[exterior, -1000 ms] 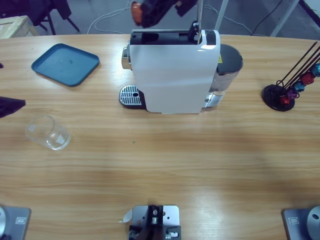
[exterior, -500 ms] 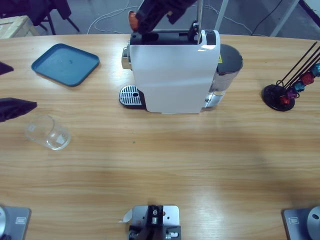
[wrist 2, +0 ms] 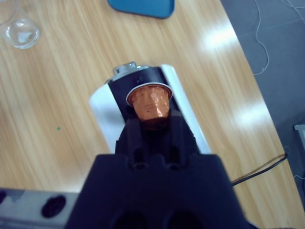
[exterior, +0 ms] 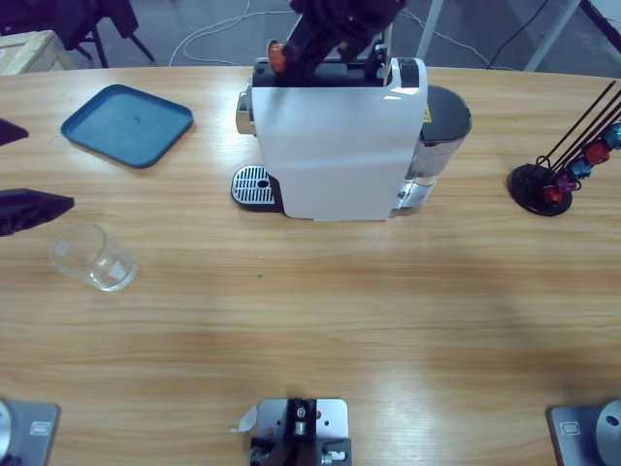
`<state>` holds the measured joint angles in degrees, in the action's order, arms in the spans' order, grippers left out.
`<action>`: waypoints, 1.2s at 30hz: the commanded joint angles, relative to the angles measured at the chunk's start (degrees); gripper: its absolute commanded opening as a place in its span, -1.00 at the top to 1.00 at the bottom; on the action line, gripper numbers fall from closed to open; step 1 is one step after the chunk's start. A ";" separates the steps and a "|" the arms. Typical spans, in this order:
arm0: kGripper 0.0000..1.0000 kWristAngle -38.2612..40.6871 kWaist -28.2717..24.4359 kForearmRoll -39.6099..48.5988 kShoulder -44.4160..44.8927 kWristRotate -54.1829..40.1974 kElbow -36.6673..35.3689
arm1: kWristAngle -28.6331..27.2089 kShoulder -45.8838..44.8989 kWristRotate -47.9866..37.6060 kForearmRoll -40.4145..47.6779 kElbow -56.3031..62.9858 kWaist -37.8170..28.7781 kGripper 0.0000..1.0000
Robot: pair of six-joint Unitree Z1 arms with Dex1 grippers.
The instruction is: Pour coffee
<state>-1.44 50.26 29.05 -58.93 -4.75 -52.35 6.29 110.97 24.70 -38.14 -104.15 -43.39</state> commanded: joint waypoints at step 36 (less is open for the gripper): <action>-1.00 -0.05 2.39 -1.80 1.10 1.32 0.93 | -19.02 -34.45 -54.69 15.22 40.90 -9.37 1.00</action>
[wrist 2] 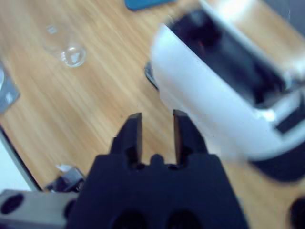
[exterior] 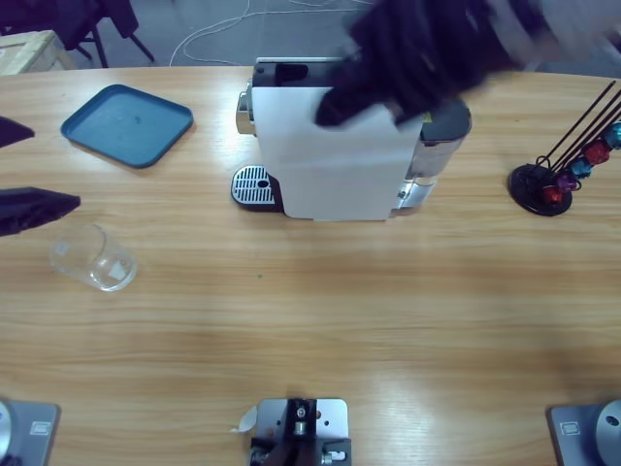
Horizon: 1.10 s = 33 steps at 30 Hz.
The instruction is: Pour coffee
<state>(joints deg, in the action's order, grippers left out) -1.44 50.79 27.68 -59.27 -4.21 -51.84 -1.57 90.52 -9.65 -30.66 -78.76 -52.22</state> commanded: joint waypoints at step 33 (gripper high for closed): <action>-1.00 -0.06 0.54 5.32 4.88 0.70 0.90 | -6.21 15.64 -32.62 28.78 -0.97 -0.11 1.00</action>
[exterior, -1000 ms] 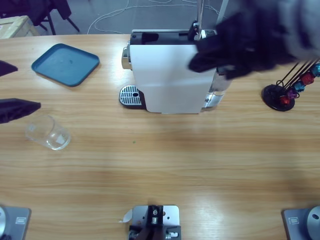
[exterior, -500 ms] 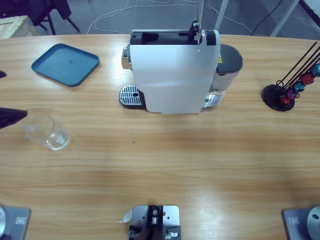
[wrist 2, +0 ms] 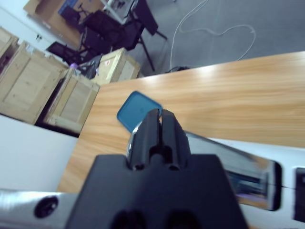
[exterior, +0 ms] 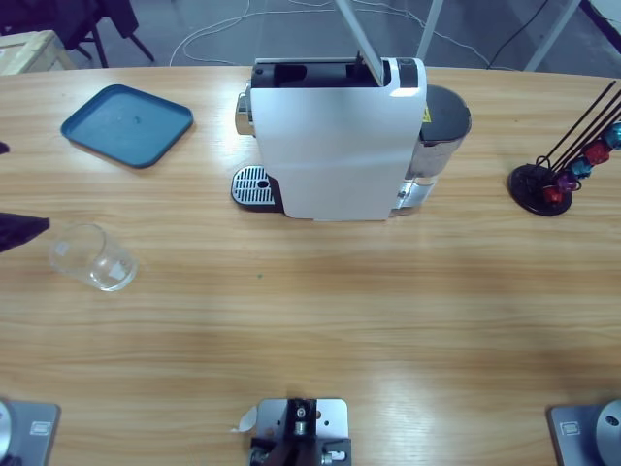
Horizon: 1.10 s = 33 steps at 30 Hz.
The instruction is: Pour coffee
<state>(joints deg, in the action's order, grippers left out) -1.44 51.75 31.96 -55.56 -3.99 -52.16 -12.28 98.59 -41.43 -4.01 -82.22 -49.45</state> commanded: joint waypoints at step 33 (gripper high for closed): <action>-1.00 -0.06 -0.42 1.38 -0.39 1.88 1.55 | 7.85 21.38 -2.87 -0.39 11.05 -3.29 1.00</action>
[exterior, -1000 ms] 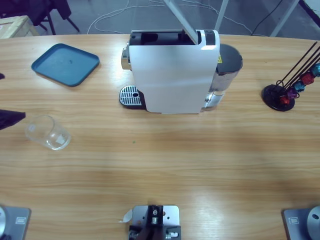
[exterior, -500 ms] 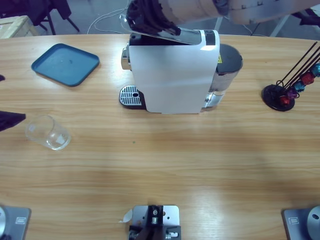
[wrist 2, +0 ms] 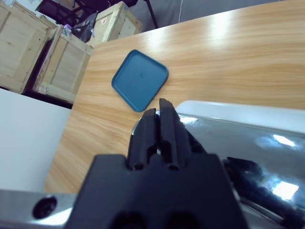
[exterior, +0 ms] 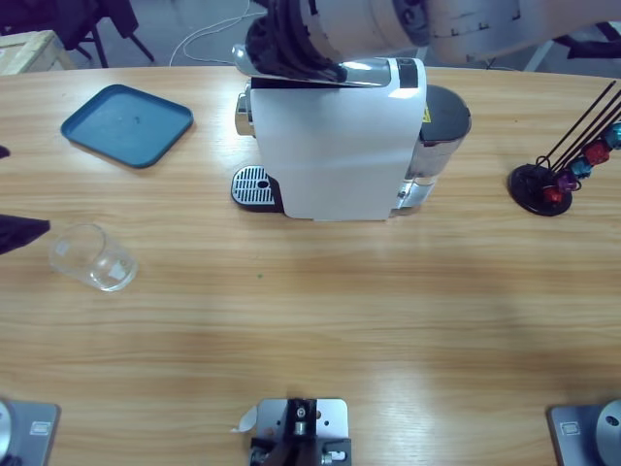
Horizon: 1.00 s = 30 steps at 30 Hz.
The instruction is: Pour coffee
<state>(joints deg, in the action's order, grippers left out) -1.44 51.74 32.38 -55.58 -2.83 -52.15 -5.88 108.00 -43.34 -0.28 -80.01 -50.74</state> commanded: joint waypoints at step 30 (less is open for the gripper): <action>-1.00 -23.21 -0.42 -13.57 -1.68 22.89 21.04 | -2.06 -26.35 18.19 -31.49 12.77 -16.67 -1.00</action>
<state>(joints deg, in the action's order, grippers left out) -20.79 51.62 21.82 -55.79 18.23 -34.72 -6.50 84.58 -21.91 -29.75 -70.83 -65.92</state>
